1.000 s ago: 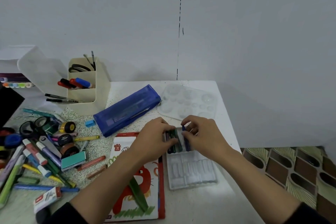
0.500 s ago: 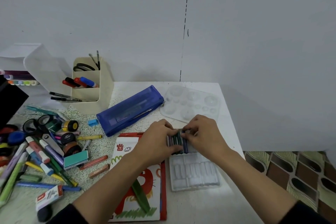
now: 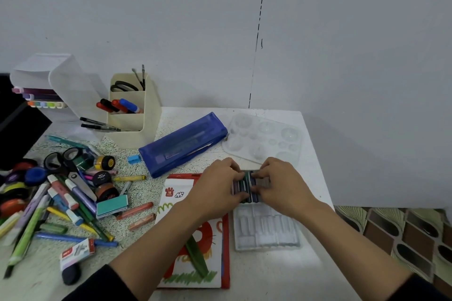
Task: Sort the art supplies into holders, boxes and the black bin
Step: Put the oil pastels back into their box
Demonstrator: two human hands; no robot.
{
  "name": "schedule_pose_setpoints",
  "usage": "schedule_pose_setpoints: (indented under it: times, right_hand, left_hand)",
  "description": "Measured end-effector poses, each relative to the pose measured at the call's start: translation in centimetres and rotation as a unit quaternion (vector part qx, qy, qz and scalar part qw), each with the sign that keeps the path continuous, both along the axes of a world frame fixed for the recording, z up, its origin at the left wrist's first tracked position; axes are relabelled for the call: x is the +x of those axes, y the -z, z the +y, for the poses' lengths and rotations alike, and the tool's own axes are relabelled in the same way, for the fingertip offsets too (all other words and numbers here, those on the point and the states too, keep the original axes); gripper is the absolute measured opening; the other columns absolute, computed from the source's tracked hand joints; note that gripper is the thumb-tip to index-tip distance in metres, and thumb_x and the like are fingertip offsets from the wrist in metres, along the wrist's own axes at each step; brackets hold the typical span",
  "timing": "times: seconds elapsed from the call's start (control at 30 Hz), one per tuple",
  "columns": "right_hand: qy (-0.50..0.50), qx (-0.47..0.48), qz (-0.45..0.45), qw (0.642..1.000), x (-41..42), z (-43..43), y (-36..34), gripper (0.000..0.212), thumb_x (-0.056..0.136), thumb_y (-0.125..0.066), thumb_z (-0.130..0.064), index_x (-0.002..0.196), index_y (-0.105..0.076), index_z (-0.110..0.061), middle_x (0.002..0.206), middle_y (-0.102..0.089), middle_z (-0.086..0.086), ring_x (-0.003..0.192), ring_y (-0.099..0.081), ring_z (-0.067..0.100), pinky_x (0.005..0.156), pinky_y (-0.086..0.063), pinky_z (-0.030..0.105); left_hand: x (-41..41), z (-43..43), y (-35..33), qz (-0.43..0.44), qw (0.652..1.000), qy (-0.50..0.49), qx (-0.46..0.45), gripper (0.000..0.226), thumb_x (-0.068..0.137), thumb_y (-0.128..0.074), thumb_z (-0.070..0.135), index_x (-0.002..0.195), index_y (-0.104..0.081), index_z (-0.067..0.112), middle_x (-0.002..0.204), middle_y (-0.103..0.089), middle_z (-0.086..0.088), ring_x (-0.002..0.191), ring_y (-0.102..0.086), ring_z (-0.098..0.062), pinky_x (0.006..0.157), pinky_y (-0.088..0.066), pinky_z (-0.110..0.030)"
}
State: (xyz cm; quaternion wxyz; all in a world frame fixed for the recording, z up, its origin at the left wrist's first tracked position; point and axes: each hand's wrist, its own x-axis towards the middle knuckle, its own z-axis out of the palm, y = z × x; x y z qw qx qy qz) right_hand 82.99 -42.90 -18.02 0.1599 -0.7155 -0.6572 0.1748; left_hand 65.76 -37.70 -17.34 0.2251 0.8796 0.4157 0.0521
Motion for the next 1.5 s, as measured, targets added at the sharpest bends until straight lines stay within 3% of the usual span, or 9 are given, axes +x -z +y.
schedule_pose_setpoints:
  times: [0.1,0.2,0.3,0.43,0.6,0.83,0.97,1.23,1.5]
  right_hand:
    - [0.021,0.046,0.032,0.998,-0.7,-0.1,-0.5,0.016,0.084,-0.072,-0.03,0.1,-0.076,-0.028,0.088,-0.057,-0.013,0.077,-0.053,0.006,0.065,-0.043,0.02]
    - [0.006,0.099,0.087,0.991,-2.8,0.0,-1.5,0.009,0.086,-0.071,-0.027,0.094,-0.074,-0.025,0.086,-0.063,-0.012,0.077,-0.058,0.005,0.07,-0.049,0.021]
    - [-0.063,0.114,0.112,0.985,-6.2,0.5,-2.9,0.009,0.091,-0.067,-0.027,0.095,-0.074,-0.024,0.085,-0.064,-0.013,0.079,-0.059,0.005,0.072,-0.049,0.019]
    - [-0.157,0.103,0.106,0.977,-11.6,1.9,-3.7,0.014,0.096,-0.062,-0.031,0.104,-0.072,-0.025,0.092,-0.063,-0.016,0.087,-0.056,0.004,0.083,-0.047,0.019]
    - [-0.249,0.048,0.014,0.967,-17.2,4.5,-3.4,0.024,0.098,-0.056,-0.034,0.118,-0.068,-0.028,0.11,-0.064,-0.009,0.101,-0.049,0.007,0.094,-0.04,0.031]
    - [-0.31,-0.012,-0.162,0.937,-22.6,6.3,-3.0,0.02,0.096,-0.056,-0.023,0.11,-0.069,-0.018,0.108,-0.06,0.003,0.107,-0.047,0.023,0.083,-0.031,0.04]
    - [-0.309,-0.047,-0.185,0.932,-23.4,6.6,-2.9,0.02,0.097,-0.055,-0.018,0.111,-0.069,-0.021,0.111,-0.061,0.001,0.108,-0.048,0.022,0.086,-0.033,0.04]
    - [-0.298,-0.039,-0.105,0.948,-22.2,6.4,-3.6,0.017,0.094,-0.06,-0.014,0.103,-0.067,-0.028,0.095,-0.059,-0.009,0.094,-0.044,0.01,0.079,-0.033,0.032]
    - [-0.204,-0.023,0.049,0.977,-18.9,5.5,-4.1,0.025,0.094,-0.064,-0.01,0.106,-0.057,-0.03,0.094,-0.054,-0.017,0.091,-0.047,-0.001,0.074,-0.043,0.023]
  left_hand:
    - [-1.8,-0.5,-0.7,-0.064,0.997,-0.025,-0.018,0.034,0.095,-0.066,0.039,0.127,-0.068,0.031,0.119,-0.057,0.014,0.106,-0.048,-0.003,0.094,-0.048,-0.026]
    - [-4.9,-0.8,-2.0,-0.125,0.989,-0.079,-0.021,0.021,0.094,-0.066,0.036,0.115,-0.071,0.035,0.107,-0.057,0.019,0.098,-0.057,-0.002,0.082,-0.051,-0.019]
    - [-9.6,-0.2,-2.8,-0.135,0.98,-0.142,0.024,0.011,0.093,-0.067,0.032,0.101,-0.065,0.04,0.096,-0.057,0.021,0.088,-0.056,0.002,0.073,-0.041,-0.014]
    - [-17.1,2.0,-2.1,-0.111,0.969,-0.209,0.072,0.009,0.091,-0.072,0.021,0.095,-0.07,0.028,0.089,-0.06,0.015,0.077,-0.055,-0.002,0.067,-0.042,-0.021]
    - [-23.3,4.7,-0.7,-0.015,0.978,-0.183,0.104,0.016,0.091,-0.073,0.022,0.107,-0.075,0.022,0.102,-0.07,0.005,0.094,-0.059,-0.021,0.083,-0.051,-0.037]
    - [-23.7,6.9,-0.8,0.08,0.986,-0.059,0.134,0.026,0.097,-0.057,0.046,0.115,-0.07,0.032,0.11,-0.063,0.011,0.107,-0.048,-0.018,0.079,-0.023,-0.036]
    - [-23.0,7.8,-0.6,0.121,0.985,-0.027,0.122,0.027,0.096,-0.054,0.048,0.108,-0.07,0.03,0.107,-0.059,0.01,0.107,-0.05,-0.018,0.086,-0.026,-0.036]
    - [-22.1,8.5,-0.4,0.117,0.988,0.0,0.103,0.02,0.091,-0.058,0.048,0.095,-0.06,0.028,0.098,-0.06,0.006,0.1,-0.054,-0.019,0.096,-0.038,-0.042]
    - [-21.4,7.8,-0.5,0.093,0.991,0.007,0.094,0.014,0.092,-0.057,0.037,0.1,-0.064,0.028,0.101,-0.054,0.008,0.102,-0.053,-0.015,0.091,-0.03,-0.038]
